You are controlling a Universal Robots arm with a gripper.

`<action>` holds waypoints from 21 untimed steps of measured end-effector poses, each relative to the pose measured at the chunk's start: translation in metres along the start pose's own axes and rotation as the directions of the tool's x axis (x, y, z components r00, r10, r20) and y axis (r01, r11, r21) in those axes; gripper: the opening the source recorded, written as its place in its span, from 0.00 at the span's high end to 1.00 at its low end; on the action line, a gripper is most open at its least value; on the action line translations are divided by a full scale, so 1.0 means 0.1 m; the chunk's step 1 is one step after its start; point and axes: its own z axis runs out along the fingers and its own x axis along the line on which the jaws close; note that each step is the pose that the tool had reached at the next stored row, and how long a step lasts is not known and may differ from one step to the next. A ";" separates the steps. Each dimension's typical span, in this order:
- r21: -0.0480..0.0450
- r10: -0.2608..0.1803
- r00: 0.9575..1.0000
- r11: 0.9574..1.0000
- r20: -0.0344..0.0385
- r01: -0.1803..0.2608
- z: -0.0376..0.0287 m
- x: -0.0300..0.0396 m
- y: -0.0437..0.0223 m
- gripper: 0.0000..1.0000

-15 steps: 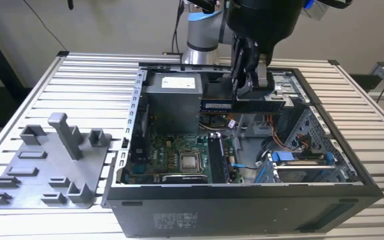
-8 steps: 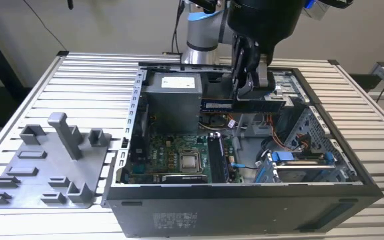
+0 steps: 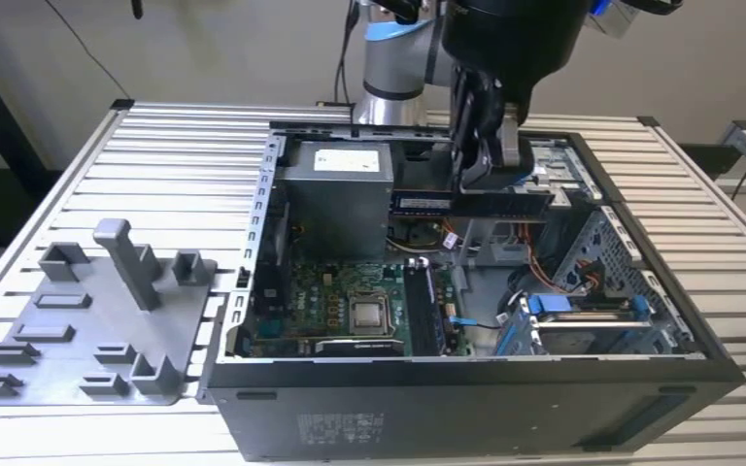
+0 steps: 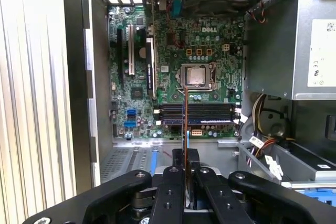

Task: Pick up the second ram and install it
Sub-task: 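Pick up the second ram and move it above second insertion slot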

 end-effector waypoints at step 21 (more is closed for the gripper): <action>-0.001 0.001 1.000 1.000 0.026 -0.001 0.023 -0.424 0.013 0.86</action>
